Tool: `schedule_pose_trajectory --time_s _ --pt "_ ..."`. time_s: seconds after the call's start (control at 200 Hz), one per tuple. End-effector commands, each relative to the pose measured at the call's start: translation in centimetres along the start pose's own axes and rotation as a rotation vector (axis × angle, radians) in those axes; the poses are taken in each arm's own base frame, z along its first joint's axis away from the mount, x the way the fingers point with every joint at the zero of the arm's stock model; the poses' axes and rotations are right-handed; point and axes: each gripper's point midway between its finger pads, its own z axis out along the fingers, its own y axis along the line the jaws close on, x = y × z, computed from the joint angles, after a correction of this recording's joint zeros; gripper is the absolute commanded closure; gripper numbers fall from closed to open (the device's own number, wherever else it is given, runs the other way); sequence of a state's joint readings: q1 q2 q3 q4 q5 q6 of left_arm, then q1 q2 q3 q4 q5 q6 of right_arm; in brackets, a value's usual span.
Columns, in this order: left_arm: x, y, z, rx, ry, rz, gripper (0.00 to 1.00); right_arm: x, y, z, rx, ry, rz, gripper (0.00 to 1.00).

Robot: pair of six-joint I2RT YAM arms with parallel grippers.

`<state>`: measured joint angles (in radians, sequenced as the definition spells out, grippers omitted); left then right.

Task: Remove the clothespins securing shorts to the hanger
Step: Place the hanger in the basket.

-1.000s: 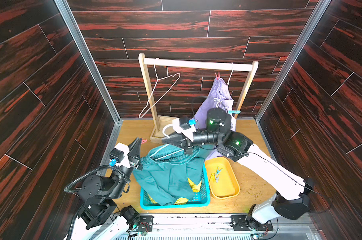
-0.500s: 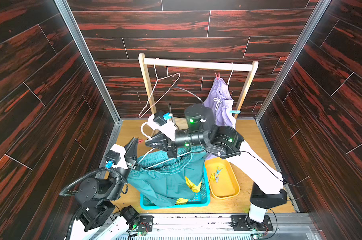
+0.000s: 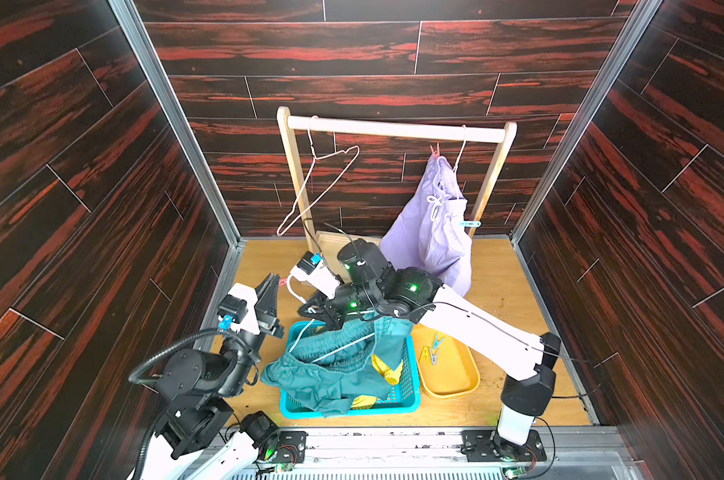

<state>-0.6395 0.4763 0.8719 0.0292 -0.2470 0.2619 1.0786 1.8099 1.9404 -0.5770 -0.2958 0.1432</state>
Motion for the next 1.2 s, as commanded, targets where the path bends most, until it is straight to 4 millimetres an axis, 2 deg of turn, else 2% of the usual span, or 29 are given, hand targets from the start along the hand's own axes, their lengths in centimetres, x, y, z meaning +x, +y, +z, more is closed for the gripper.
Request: schedule_pose_trajectory --time_s 0.0,0.2,0.326,0.446,0.526,0.666,0.737,0.852,1.027,1.192 --pt "-0.4 -0.2 0.1 0.014 -0.014 -0.036 1.0 -3.5 -0.6 -4.4 -0.018 -0.198 0.06 1.0" --pt "0.9 -0.5 0.5 0.01 0.022 -0.062 1.0 -1.6 -5.9 -5.3 -0.005 -0.326 0.222 1.0" --pt "1.4 -1.2 1.0 0.039 0.034 -0.092 1.0 -0.2 -8.9 -4.8 0.059 -0.397 0.302 1.0" --pt "2.2 -3.1 2.0 0.123 0.059 -0.133 1.0 2.2 -11.2 -3.4 0.069 -0.43 0.341 1.0" --pt "2.6 -4.6 2.5 0.197 0.075 -0.168 1.0 3.9 -11.7 -2.2 0.055 -0.426 0.299 1.0" --pt "3.2 -6.7 3.0 0.291 0.084 -0.251 1.0 7.6 -13.8 -0.3 0.099 -0.393 0.309 1.0" --pt "4.0 -7.5 3.3 0.32 0.095 -0.293 1.0 8.7 -14.4 0.1 0.108 -0.382 0.313 1.0" --pt "5.3 -8.7 3.9 0.352 0.113 -0.372 1.0 9.6 -15.0 0.3 0.131 -0.382 0.303 1.0" --pt "6.7 -8.9 4.6 0.331 0.053 -0.531 1.0 11.2 -16.0 0.8 0.162 -0.328 0.327 1.0" --pt "9.6 -9.1 5.8 0.281 0.075 -0.662 1.0 12.6 -16.6 1.0 0.178 -0.295 0.361 1.0"
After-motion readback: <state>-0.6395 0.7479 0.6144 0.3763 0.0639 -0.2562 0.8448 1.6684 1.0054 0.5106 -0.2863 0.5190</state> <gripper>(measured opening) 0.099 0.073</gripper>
